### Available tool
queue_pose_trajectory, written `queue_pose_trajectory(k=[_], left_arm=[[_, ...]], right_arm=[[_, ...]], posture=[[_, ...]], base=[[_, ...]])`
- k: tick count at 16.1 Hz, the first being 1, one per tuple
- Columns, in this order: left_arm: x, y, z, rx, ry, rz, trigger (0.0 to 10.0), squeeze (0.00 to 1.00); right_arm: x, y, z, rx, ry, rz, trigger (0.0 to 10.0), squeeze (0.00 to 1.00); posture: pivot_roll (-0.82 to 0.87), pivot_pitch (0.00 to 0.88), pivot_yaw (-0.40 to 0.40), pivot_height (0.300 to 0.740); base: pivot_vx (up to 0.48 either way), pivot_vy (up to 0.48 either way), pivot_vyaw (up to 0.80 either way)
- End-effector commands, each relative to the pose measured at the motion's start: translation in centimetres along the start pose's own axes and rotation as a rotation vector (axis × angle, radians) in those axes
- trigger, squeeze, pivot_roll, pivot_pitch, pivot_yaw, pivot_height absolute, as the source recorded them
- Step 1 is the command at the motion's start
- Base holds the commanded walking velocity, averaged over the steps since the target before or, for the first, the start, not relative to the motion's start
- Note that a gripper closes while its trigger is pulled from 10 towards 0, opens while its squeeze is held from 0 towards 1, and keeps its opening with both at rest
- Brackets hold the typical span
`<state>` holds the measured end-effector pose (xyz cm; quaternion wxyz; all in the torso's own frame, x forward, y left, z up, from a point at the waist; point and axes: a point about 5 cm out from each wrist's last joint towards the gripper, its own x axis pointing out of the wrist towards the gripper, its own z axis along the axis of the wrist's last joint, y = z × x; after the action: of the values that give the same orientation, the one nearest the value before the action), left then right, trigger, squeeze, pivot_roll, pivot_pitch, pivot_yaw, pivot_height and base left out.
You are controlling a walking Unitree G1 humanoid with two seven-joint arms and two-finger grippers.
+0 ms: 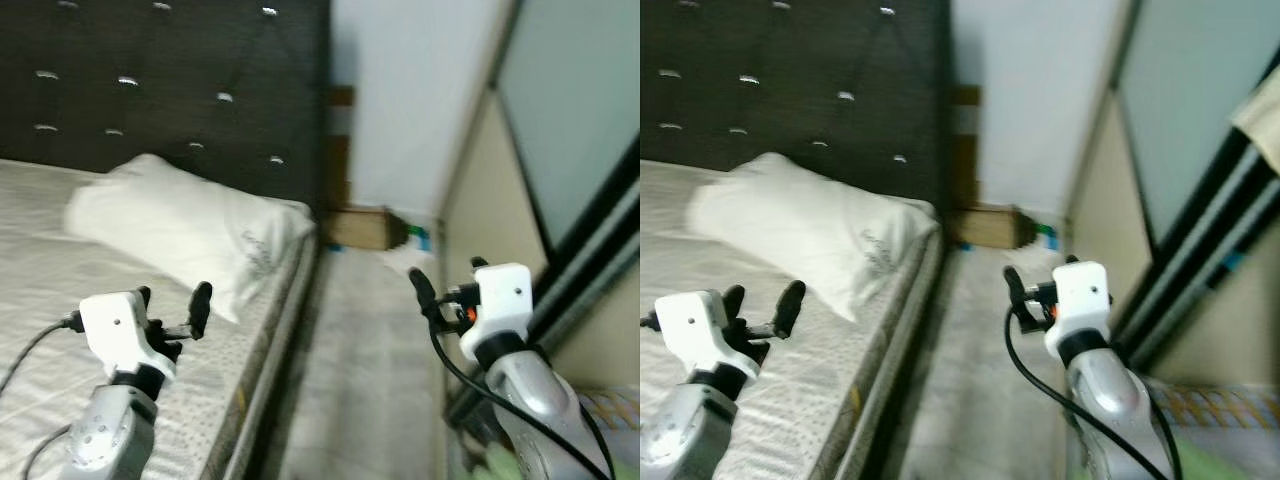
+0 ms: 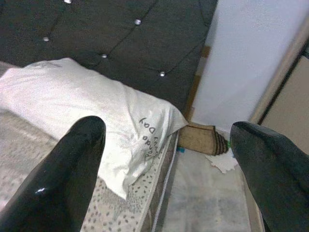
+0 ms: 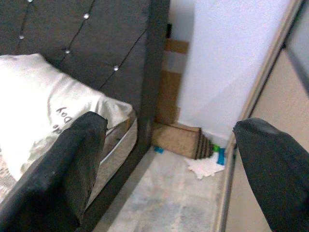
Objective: Clean up the room
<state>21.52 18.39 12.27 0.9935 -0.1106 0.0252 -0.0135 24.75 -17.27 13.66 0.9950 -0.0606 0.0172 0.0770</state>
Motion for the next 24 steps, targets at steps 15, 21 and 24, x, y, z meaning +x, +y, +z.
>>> queue_pose_trajectory(k=[15,21,24], left_arm=[[0.18,-0.22,0.35,0.012,-0.007,-0.016,10.0,0.0],[0.16,-0.26,0.37,0.019,-0.005,-0.018,10.0,0.0],[0.11,-0.24,0.34,0.02,-0.003,-0.015,10.0,0.0]], right_arm=[[0.23,0.41,0.57,0.009,-0.029,0.035,10.0,0.0],[0.27,0.59,0.54,0.014,-0.031,0.045,10.0,0.0],[0.35,0.68,0.58,0.014,-0.033,0.051,10.0,0.0]], posture=[[-0.05,0.035,-0.011,0.74],[-0.04,0.032,-0.009,0.74],[-0.04,0.026,-0.007,0.74]], base=[[0.0,0.0,0.8],[0.0,0.0,0.8],[0.0,0.0,0.8]])
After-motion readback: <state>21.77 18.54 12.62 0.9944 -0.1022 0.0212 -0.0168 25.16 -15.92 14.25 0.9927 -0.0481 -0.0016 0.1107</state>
